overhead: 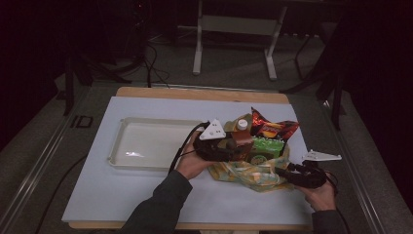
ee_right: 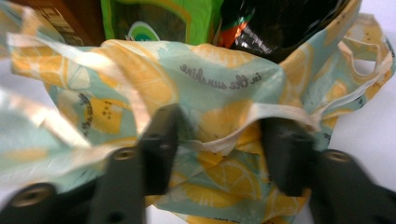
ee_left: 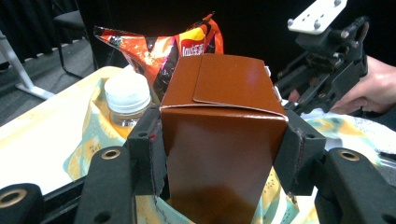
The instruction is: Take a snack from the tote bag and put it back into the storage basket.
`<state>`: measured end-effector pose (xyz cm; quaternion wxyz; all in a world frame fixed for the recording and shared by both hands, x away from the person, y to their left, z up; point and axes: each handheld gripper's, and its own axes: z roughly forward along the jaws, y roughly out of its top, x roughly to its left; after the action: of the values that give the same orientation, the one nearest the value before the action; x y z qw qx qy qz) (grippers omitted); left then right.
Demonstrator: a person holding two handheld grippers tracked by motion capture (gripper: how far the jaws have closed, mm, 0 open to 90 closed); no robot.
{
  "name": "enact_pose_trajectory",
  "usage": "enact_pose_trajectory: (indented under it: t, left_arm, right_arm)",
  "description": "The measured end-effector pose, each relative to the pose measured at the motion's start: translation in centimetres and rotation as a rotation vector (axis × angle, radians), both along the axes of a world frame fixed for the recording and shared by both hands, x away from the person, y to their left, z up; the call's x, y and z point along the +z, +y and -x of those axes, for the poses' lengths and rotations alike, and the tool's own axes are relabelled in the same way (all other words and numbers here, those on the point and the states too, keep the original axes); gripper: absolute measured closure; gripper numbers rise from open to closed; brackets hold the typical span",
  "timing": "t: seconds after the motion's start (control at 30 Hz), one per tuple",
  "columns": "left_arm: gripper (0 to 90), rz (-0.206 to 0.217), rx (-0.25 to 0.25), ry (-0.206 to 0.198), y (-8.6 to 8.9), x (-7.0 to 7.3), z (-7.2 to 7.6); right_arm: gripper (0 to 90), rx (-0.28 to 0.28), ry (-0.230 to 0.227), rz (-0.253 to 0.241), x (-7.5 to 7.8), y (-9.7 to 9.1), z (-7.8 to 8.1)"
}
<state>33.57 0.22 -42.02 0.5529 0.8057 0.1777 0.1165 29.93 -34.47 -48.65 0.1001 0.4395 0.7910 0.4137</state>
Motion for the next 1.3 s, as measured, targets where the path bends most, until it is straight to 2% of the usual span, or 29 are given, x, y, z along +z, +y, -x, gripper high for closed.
enact_pose_trajectory:
  t: [0.1,0.23,0.47,0.57,0.87,1.03,1.3]
  left_arm:
    - [42.8,0.005,0.000,-0.001,0.0,0.1,0.0]
    - [42.8,0.017,0.008,-0.018,0.1,0.3,0.2]
    - [42.9,0.043,0.018,-0.052,0.3,1.2,0.4]
    - [43.0,0.069,0.029,-0.065,0.4,1.8,0.4]
    - [43.0,0.098,0.038,-0.100,0.5,3.4,0.3]
    - [43.0,0.128,0.037,-0.101,0.7,4.2,0.2]
    - [43.1,0.178,0.024,-0.076,1.5,5.5,0.3]
  right_arm:
    - [78.0,0.028,-0.012,0.022,-0.2,0.5,0.1]
    - [85.3,0.053,-0.018,0.059,-0.3,0.9,0.4]
    - [86.6,0.078,-0.018,0.108,-0.6,1.3,0.7]
    - [86.7,0.086,-0.016,0.120,-0.7,1.4,0.8]
    - [87.2,0.100,-0.015,0.130,-0.8,1.4,0.9]
    - [87.5,0.109,-0.014,0.136,-0.8,1.4,0.9]
    - [87.7,0.118,-0.010,0.137,-0.9,1.4,1.0]
